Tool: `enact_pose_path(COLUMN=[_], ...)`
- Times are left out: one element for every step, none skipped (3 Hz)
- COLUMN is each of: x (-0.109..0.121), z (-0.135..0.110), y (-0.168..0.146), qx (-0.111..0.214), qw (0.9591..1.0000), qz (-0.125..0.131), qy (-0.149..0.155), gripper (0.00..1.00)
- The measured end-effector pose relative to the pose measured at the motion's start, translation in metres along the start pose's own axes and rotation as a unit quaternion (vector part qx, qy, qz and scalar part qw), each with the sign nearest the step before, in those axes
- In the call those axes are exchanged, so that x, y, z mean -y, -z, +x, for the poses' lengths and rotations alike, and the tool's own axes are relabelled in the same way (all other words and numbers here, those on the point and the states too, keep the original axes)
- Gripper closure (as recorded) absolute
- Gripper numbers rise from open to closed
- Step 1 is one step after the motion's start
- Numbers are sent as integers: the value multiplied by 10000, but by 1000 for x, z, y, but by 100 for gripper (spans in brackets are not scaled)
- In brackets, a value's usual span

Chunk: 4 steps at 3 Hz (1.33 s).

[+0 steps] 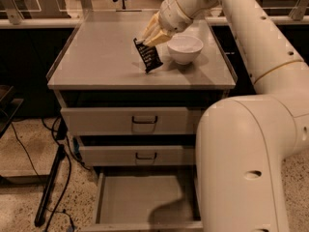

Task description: Pick rxbar chocolate from bottom drawer and place on counter

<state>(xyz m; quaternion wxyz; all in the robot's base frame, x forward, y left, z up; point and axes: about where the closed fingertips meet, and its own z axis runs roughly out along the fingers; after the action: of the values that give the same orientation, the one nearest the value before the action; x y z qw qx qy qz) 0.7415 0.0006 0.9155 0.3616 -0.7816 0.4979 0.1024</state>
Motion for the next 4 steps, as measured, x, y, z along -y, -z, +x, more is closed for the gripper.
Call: enact_pose_path(x=[-2,-2,1,9], z=[6,9,12,12], y=[-4,-11,-30,-53], qx=[39,126,368,645], qw=[9998,9995,9989,9976], qz=[-177,-285,-296,-241], qy=[-70,-85,-27,60], gripper=[100,100,100,98])
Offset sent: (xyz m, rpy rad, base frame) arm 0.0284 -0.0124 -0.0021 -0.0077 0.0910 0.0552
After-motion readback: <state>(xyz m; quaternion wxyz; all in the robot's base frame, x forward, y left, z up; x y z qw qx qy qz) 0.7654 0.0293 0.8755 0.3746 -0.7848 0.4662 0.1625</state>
